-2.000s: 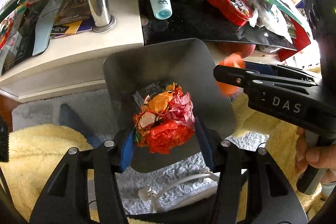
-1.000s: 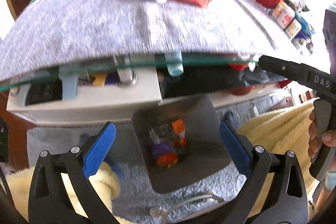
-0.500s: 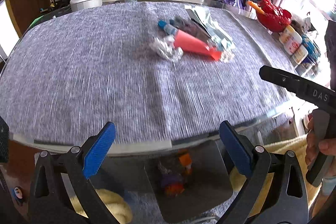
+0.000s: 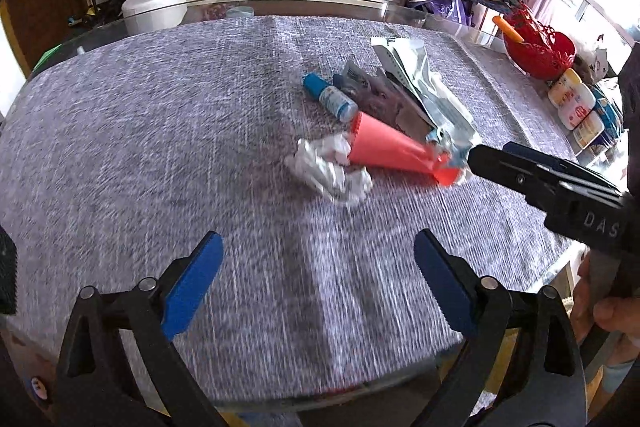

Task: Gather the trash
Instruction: 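Move both tools back over the table toward the pink cone and tissues, then grasp the crumpled white tissue with the left tool while the right tool grasps a small clear bag, then lower the tissue and clear bag into the grey bin and open both tools, then move both tools back over the table toward the remaining trash, then grasp the pink paper cone with the left tool while the right tool grasps the white-green packet, then lower the pink cone and white-green packet into the grey bin and open both tools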

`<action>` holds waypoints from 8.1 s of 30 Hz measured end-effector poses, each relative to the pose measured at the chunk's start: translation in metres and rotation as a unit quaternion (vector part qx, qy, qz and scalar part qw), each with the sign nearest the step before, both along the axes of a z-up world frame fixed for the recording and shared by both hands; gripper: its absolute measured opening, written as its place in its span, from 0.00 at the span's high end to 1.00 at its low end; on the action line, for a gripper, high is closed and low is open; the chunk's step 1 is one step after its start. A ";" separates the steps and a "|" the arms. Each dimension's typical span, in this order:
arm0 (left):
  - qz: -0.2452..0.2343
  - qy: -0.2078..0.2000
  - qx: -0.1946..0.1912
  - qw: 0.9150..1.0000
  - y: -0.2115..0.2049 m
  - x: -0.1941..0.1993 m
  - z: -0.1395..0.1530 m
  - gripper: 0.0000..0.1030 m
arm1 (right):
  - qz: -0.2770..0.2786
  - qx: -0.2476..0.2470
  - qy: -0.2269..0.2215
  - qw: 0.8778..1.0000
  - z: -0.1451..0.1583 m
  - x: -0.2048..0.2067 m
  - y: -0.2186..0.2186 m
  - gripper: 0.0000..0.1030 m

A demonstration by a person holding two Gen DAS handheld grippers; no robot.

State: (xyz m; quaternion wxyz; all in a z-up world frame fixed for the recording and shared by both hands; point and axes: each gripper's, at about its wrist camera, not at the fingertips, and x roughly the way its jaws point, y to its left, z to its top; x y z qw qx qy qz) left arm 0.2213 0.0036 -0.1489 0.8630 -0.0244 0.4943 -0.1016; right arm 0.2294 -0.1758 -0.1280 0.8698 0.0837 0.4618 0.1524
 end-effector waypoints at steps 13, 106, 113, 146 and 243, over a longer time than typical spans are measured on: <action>-0.018 0.012 -0.012 1.000 -0.011 0.040 -0.019 0.52 | 0.010 0.011 0.015 1.000 -0.012 0.008 0.001 0.62; -0.020 0.128 -0.009 0.991 -0.026 -0.199 -0.110 0.31 | 0.019 -0.029 0.134 0.990 -0.106 -0.177 0.008 0.38; -0.016 0.112 0.000 0.994 -0.022 -0.192 -0.094 0.23 | 0.003 -0.024 0.115 0.993 -0.085 -0.167 -0.007 0.36; -0.029 0.010 0.014 0.999 -0.038 -0.049 0.000 0.12 | -0.038 -0.015 0.018 0.999 0.008 -0.009 -0.038 0.31; -0.044 0.036 -0.005 0.998 -0.030 -0.215 -0.072 0.18 | 0.002 -0.004 0.089 0.996 -0.076 -0.201 -0.013 0.78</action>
